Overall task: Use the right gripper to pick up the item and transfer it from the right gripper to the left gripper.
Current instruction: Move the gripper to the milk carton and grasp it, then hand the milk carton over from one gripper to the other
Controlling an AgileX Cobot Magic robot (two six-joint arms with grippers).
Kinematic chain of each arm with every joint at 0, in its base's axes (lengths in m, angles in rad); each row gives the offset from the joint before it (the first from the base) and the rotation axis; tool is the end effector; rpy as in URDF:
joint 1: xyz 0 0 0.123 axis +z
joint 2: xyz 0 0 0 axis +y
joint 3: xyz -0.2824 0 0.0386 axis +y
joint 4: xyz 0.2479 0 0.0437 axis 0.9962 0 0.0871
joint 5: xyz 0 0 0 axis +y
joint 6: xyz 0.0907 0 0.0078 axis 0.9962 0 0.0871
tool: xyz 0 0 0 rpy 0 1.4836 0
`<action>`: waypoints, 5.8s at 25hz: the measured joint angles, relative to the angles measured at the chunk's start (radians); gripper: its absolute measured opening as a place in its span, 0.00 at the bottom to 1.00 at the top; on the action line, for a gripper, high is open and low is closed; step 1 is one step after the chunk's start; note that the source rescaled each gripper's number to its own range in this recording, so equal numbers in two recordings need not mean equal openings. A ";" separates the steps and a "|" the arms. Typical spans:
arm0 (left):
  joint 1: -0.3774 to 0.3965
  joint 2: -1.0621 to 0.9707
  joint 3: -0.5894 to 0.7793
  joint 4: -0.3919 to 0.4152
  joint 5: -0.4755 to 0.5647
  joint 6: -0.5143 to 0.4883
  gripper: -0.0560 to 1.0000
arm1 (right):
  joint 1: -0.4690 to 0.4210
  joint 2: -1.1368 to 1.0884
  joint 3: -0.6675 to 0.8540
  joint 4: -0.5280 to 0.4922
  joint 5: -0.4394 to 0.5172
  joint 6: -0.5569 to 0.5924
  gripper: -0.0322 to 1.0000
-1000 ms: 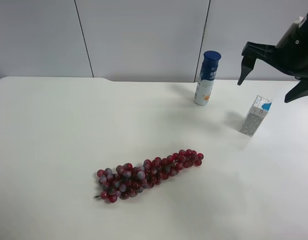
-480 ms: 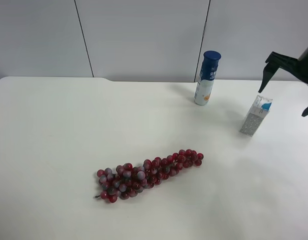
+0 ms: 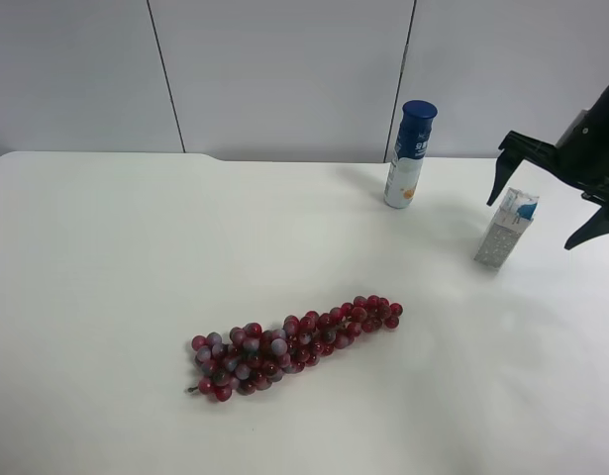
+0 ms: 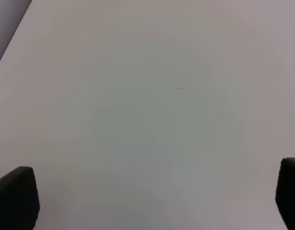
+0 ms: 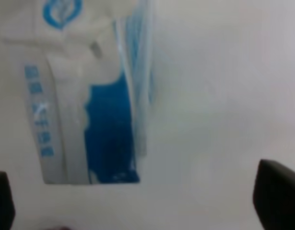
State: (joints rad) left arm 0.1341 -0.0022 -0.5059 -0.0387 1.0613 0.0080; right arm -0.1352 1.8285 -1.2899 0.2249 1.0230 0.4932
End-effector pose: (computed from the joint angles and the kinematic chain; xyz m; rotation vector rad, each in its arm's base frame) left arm -0.0055 -0.0038 0.2788 -0.1263 2.0325 0.0430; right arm 0.3531 -0.0305 0.2077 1.1036 2.8597 0.3252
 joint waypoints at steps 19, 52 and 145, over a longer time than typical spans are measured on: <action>0.000 0.000 0.000 0.000 0.000 0.000 1.00 | 0.000 0.157 -0.119 -0.038 0.035 -0.016 0.92; 0.000 0.000 0.000 0.000 -0.001 0.000 1.00 | 0.000 0.149 -0.119 -0.045 0.039 -0.092 0.03; -0.444 0.702 -0.070 -0.701 -0.062 0.530 1.00 | 0.836 -0.156 -0.119 0.690 0.189 -1.438 0.03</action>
State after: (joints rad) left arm -0.3096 0.6996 -0.5759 -0.7394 0.9988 0.5378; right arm 0.7010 1.6724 -1.4090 0.9149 1.2118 -0.9448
